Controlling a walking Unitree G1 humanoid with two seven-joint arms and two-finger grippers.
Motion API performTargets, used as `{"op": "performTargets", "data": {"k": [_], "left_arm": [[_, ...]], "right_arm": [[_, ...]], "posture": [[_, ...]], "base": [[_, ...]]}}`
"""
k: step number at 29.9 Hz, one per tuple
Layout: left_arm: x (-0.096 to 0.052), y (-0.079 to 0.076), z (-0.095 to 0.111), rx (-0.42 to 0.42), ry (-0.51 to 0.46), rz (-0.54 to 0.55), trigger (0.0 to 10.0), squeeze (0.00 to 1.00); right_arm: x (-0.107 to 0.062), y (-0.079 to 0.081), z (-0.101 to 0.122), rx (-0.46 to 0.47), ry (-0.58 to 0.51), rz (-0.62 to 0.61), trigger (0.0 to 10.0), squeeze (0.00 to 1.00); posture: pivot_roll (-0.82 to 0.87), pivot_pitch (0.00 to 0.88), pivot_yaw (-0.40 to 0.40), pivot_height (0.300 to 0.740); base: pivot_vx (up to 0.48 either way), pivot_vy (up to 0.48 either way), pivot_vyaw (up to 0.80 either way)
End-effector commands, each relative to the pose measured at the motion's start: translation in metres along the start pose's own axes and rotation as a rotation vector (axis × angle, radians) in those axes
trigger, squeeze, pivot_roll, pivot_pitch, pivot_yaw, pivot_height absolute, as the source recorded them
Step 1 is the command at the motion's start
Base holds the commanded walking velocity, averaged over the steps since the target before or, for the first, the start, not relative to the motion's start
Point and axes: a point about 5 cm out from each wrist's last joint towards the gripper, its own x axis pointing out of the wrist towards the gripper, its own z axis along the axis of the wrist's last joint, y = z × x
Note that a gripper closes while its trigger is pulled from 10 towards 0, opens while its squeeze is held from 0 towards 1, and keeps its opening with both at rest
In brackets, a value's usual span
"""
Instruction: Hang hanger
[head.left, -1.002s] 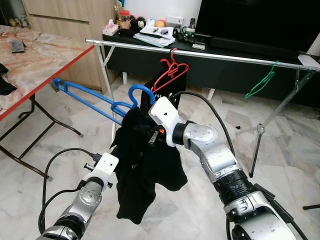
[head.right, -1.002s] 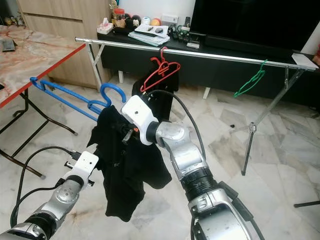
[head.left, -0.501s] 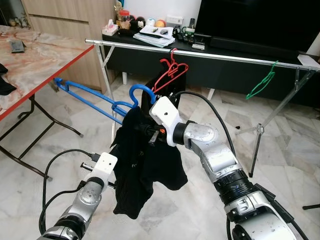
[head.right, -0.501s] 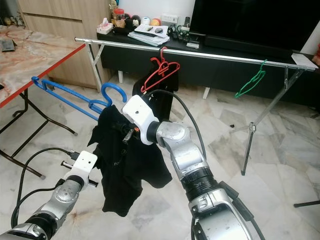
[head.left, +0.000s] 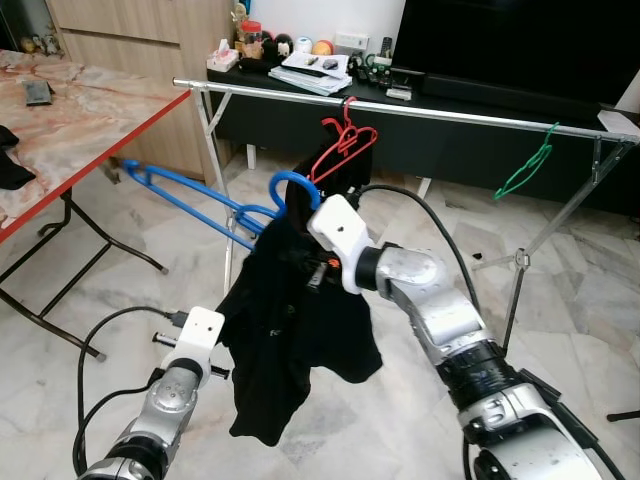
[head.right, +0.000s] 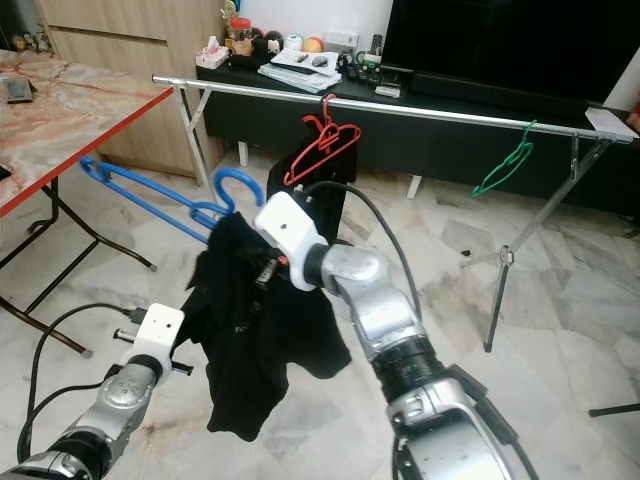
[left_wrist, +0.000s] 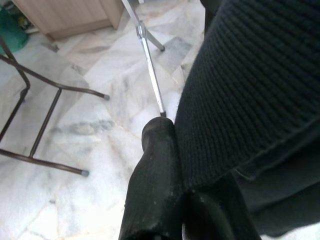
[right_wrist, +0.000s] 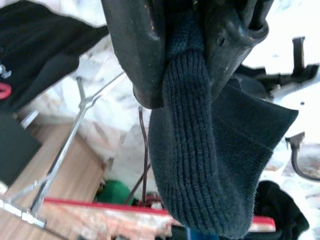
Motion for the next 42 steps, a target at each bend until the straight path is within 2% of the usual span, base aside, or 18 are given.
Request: {"op": "performTargets", "data": {"k": [1,4,6,7,9,13,17,19,22,25,26,29,33,38,42], "left_arm": [[-0.005,-0.001,-0.011,-0.025,0.031,-0.006,0.0,0.0],[-0.009,0.002,-0.019,-0.047,0.051,0.006,0.0,0.0],[-0.011,0.004,-0.022,-0.054,0.057,0.01,0.0,0.0],[-0.013,0.006,-0.026,-0.063,0.068,0.014,0.0,0.0],[-0.014,0.007,-0.027,-0.064,0.07,0.013,0.0,0.0],[-0.017,0.009,-0.033,-0.077,0.085,0.013,0.0,0.0],[-0.019,0.01,-0.035,-0.074,0.091,0.007,0.0,0.0],[-0.019,0.01,-0.036,-0.073,0.092,0.006,0.0,0.0],[-0.02,0.01,-0.037,-0.074,0.096,0.004,0.0,0.0],[-0.021,0.011,-0.038,-0.075,0.098,0.003,0.0,0.0],[-0.02,0.012,-0.038,-0.074,0.098,0.002,0.0,0.0],[-0.02,0.013,-0.037,-0.074,0.098,0.001,0.0,0.0],[-0.02,0.013,-0.036,-0.073,0.096,-0.002,0.0,0.0],[-0.019,0.012,-0.035,-0.074,0.094,-0.007,0.0,0.0],[-0.02,0.011,-0.036,-0.07,0.099,-0.02,0.0,0.0]], "right_arm": [[-0.012,-0.013,0.001,0.028,-0.046,-0.044,0.0,0.0],[-0.032,-0.025,-0.024,0.09,0.002,-0.073,0.0,0.0],[-0.039,-0.025,-0.031,0.103,0.005,-0.053,0.0,0.0],[-0.052,-0.027,-0.042,0.123,-0.005,-0.026,0.0,0.0],[-0.056,-0.028,-0.045,0.13,-0.012,-0.02,0.0,0.0],[-0.08,-0.018,-0.064,0.114,0.006,0.15,0.0,0.0],[-0.095,-0.008,-0.087,0.096,0.123,0.283,0.0,0.0],[-0.098,-0.006,-0.09,0.086,0.147,0.3,0.0,0.0],[-0.104,-0.004,-0.102,0.043,0.25,0.331,0.0,0.0],[-0.109,-0.005,-0.114,-0.016,0.357,0.324,0.0,0.0],[-0.111,-0.004,-0.12,-0.061,0.423,0.33,0.0,0.0],[-0.114,-0.004,-0.126,-0.109,0.484,0.337,0.0,0.0],[-0.114,-0.005,-0.131,-0.158,0.534,0.309,0.0,0.0],[-0.108,-0.008,-0.132,-0.19,0.531,0.25,0.0,0.0],[-0.101,-0.02,-0.129,-0.22,0.526,0.088,0.0,0.0]], "posture": [[0.07,0.075,-0.08,0.74],[0.07,0.073,-0.078,0.74],[0.07,0.073,-0.077,0.74],[0.06,0.07,-0.073,0.74],[0.06,0.069,-0.072,0.74],[0.06,0.062,-0.065,0.74],[0.07,0.06,-0.061,0.74],[0.07,0.06,-0.061,0.74],[0.07,0.058,-0.059,0.74],[0.07,0.057,-0.057,0.74],[0.07,0.06,-0.057,0.74],[0.07,0.062,-0.058,0.74],[0.07,0.069,-0.062,0.74],[0.07,0.069,-0.062,0.74],[0.07,0.073,-0.06,0.74]], "base": [[0.0,0.0,0.0],[0.0,0.0,0.0],[0.0,0.0,0.0],[0.0,0.0,0.0],[0.0,0.0,0.0],[0.0,0.0,0.0],[0.0,0.0,0.0],[0.0,0.0,0.0],[0.0,0.0,0.0],[0.0,0.0,0.0],[0.0,0.0,0.0],[0.0,0.0,0.0],[0.0,0.0,0.0],[0.0,0.0,0.0],[0.0,0.0,0.0]]}}
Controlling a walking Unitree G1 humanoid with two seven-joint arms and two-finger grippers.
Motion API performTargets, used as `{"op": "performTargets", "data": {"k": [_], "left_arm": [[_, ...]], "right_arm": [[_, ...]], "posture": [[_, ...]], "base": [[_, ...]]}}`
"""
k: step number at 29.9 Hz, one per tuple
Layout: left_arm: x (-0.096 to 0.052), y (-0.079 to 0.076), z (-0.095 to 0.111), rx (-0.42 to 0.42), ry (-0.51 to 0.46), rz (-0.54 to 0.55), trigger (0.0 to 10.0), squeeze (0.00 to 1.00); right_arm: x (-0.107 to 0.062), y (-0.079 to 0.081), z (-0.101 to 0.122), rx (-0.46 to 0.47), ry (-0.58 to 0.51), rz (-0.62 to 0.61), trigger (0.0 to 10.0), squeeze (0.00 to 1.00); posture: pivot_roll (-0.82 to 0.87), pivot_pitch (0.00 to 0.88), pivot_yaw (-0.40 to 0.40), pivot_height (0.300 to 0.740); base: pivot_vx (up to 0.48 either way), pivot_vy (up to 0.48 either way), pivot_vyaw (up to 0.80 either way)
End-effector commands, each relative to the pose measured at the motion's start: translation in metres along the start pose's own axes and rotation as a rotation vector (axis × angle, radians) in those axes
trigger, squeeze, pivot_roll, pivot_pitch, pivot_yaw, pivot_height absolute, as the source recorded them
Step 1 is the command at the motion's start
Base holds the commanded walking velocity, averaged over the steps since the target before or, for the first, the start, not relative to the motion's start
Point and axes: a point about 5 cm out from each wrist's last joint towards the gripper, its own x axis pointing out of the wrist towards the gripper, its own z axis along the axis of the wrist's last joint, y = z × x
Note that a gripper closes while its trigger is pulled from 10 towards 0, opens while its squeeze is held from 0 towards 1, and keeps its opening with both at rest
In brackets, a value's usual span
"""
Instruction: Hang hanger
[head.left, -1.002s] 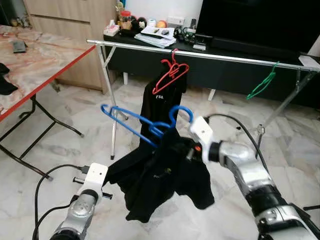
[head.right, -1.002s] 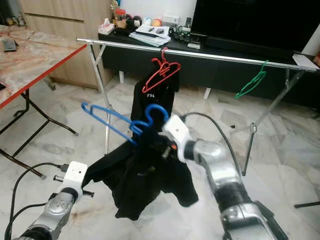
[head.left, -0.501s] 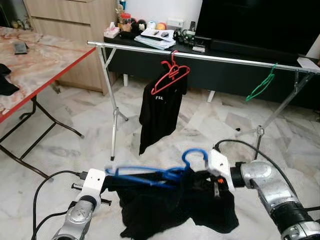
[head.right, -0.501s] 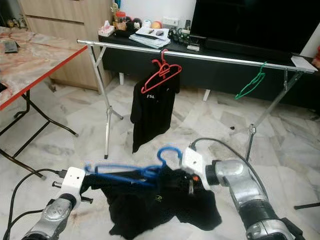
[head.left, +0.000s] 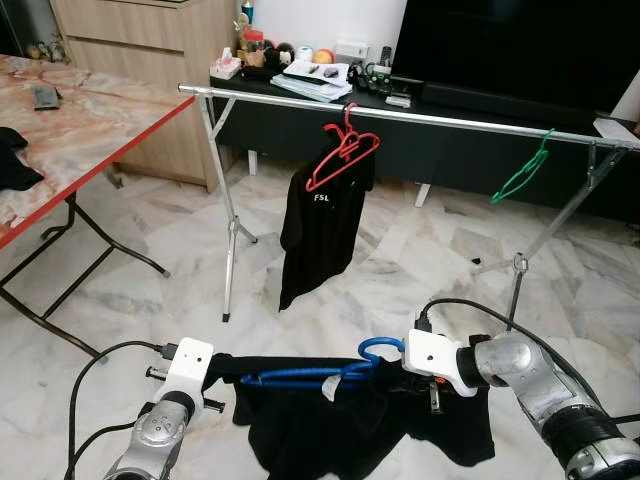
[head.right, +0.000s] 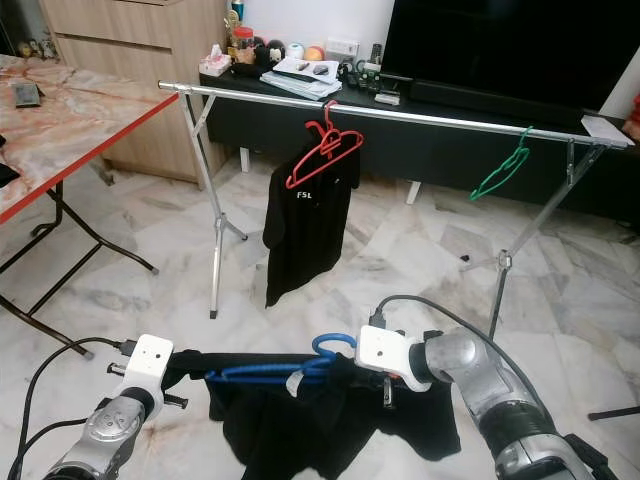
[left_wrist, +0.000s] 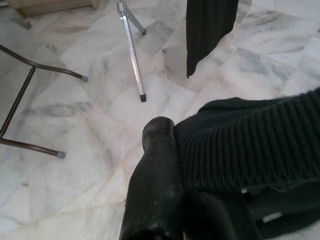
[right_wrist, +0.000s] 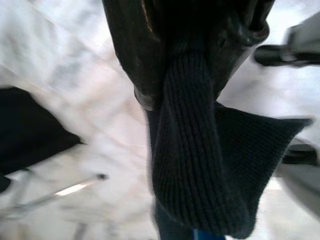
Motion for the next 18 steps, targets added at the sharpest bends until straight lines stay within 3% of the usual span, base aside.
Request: {"op": "performTargets", "data": {"k": [1,5,10,13,18], "left_arm": [[-0.005,0.013,-0.01,-0.01,0.044,0.049,0.0,0.0],[-0.005,0.013,-0.01,-0.007,0.042,0.038,0.0,0.0],[-0.003,0.014,-0.005,-0.017,0.03,0.022,0.0,0.0],[0.002,0.019,0.013,0.003,-0.029,0.0,0.0,0.0],[0.009,0.026,0.041,0.03,-0.11,-0.019,0.0,0.0]], "right_arm": [[-0.013,-0.014,-0.009,0.021,0.062,-0.116,0.0,0.0],[-0.01,-0.018,-0.01,0.031,0.088,-0.175,0.0,0.0],[-0.003,-0.009,-0.013,0.014,0.11,-0.138,0.0,0.0],[0.007,0.005,-0.023,-0.018,0.192,-0.086,0.0,0.0],[0.013,0.014,-0.035,-0.005,0.284,-0.098,0.0,0.0]], "posture": [[0.07,0.073,-0.06,0.74],[0.08,0.079,-0.06,0.74],[0.08,0.083,-0.059,0.74],[0.09,0.084,-0.06,0.74],[0.1,0.085,-0.057,0.74]], "base": [[0.0,0.0,0.0],[0.0,0.0,0.0],[0.0,0.0,0.0],[0.0,0.0,0.0],[0.0,0.0,0.0]]}}
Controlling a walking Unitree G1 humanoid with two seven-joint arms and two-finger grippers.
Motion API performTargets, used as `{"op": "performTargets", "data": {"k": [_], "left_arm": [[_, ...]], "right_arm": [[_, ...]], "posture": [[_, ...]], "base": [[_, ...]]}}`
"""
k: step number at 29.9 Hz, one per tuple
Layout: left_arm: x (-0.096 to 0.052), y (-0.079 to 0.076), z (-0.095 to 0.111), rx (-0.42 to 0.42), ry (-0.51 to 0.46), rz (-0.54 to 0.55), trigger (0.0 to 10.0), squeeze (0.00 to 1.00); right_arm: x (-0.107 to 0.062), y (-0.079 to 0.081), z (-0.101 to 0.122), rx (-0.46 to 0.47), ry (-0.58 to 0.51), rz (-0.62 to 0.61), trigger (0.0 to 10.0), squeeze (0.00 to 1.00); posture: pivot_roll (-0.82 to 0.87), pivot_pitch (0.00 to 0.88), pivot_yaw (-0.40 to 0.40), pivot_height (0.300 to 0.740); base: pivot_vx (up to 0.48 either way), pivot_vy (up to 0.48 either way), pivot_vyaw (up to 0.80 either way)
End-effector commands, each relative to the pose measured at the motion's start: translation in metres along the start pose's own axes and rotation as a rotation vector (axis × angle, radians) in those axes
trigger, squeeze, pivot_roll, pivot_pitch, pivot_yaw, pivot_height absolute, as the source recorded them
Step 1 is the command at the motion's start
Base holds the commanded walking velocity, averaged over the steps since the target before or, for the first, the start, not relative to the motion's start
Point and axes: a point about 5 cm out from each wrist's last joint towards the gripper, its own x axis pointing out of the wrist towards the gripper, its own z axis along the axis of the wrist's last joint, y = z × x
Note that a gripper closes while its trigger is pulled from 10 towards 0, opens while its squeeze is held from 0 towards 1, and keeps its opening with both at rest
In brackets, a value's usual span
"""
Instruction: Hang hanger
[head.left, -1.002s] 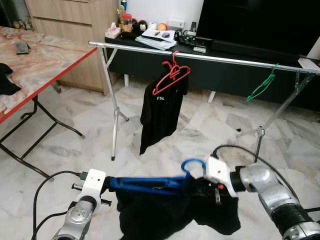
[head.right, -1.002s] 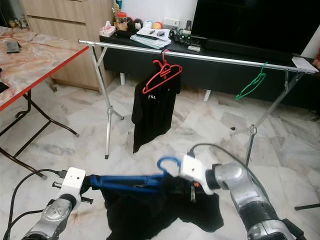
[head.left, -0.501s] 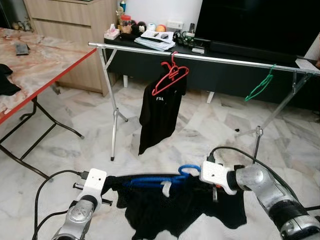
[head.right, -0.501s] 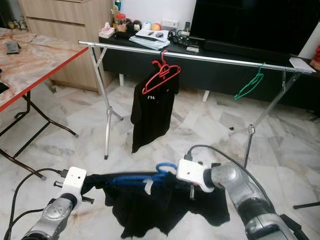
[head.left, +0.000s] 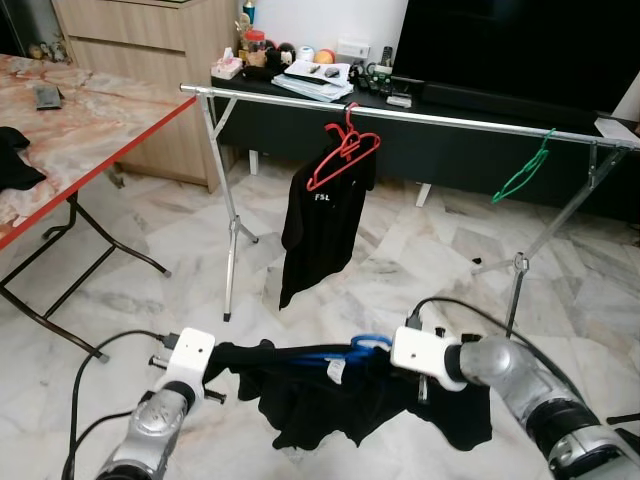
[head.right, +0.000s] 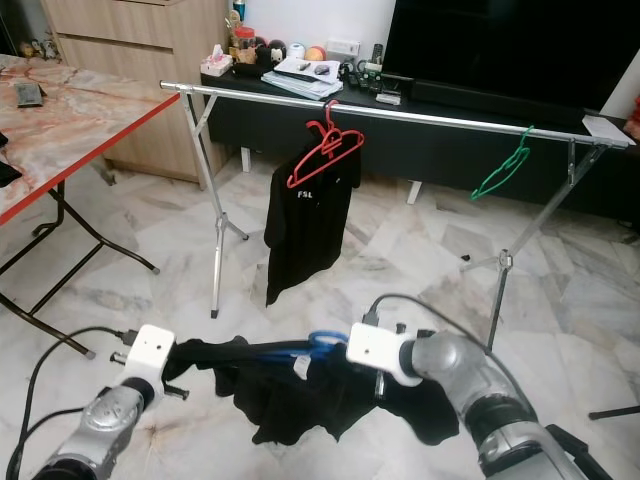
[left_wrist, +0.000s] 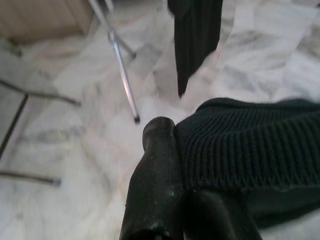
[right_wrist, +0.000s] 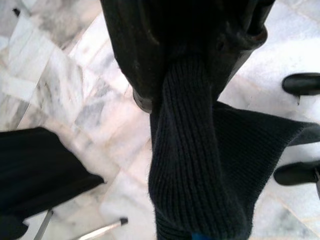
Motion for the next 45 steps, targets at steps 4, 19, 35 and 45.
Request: {"op": "performTargets", "data": {"k": [4,19,35,45], "left_arm": [[0.004,0.018,0.025,0.016,-0.064,0.018,0.0,0.0],[-0.008,-0.02,0.082,0.002,-0.17,-0.392,0.0,0.0],[-0.032,-0.066,0.118,-0.017,-0.221,-0.709,0.1,0.0],[-0.048,-0.072,0.129,-0.003,-0.268,-0.817,4.6,0.0]], "right_arm": [[-0.002,0.006,-0.022,0.05,0.117,-0.023,0.0,0.0],[0.027,0.015,0.006,0.427,-0.024,-0.182,0.0,0.0],[0.033,0.015,0.045,0.513,-0.281,0.034,0.0,0.0],[0.025,-0.002,0.039,0.573,-0.274,-0.119,0.0,0.0]], "posture": [[0.11,0.086,-0.056,0.74],[0.14,0.077,-0.054,0.74],[0.15,0.069,-0.047,0.74],[0.15,0.066,-0.049,0.74]], "base": [[0.0,0.0,0.0],[0.0,0.0,0.0],[0.0,0.0,0.0],[0.0,0.0,0.0]]}}
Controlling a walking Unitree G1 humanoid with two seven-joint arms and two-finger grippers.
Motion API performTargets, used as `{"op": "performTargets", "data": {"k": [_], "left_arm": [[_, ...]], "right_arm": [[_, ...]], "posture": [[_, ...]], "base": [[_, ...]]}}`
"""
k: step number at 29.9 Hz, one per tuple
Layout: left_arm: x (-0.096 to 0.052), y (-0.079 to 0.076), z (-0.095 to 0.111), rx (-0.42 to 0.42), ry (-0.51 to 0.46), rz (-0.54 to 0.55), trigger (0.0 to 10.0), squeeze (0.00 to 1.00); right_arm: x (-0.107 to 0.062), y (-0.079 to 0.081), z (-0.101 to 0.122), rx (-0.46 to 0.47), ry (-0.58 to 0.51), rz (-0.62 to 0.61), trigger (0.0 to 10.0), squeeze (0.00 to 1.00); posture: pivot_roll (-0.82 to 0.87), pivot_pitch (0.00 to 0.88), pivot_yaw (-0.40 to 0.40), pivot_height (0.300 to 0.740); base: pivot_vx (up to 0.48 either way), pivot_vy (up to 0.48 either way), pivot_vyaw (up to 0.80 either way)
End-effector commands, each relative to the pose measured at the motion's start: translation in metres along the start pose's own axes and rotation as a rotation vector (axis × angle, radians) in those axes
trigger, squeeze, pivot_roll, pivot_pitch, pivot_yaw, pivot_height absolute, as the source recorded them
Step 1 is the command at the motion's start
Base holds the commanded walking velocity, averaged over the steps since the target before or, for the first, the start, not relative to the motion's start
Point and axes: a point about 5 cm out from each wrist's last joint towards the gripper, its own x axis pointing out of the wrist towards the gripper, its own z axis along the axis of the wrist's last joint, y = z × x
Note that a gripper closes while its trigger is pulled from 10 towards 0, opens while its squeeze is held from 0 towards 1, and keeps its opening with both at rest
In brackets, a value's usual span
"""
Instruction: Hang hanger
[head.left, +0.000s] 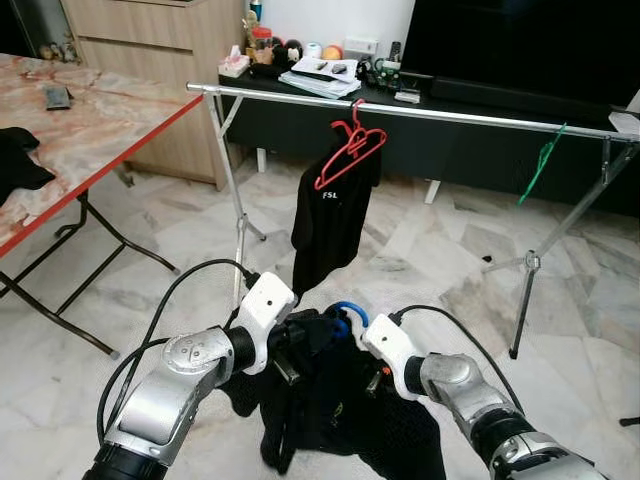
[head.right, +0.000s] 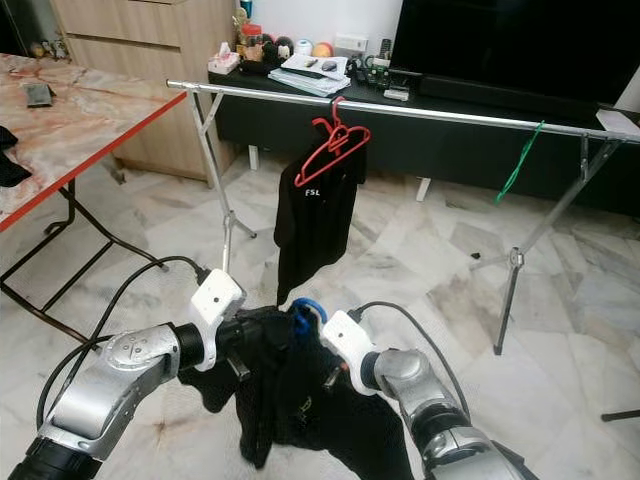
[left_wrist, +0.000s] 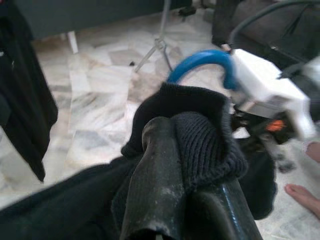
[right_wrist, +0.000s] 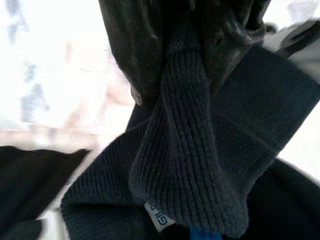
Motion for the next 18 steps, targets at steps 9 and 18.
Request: {"op": "performTargets", "data": {"k": [9,18], "left_arm": [[-0.008,-0.031,0.01,-0.042,-0.029,-0.267,10.0,0.0],[-0.006,-0.031,0.013,-0.069,-0.055,-0.244,10.0,1.0]], "right_arm": [[0.003,-0.004,0.019,0.066,-0.091,-0.037,0.0,0.0],[0.002,0.001,0.019,0.03,-0.095,0.065,0.0,0.0]], "posture": [[0.16,0.061,-0.052,0.74],[0.15,0.062,-0.055,0.74]], "base": [[0.0,0.0,0.0],[0.0,0.0,0.0]]}}
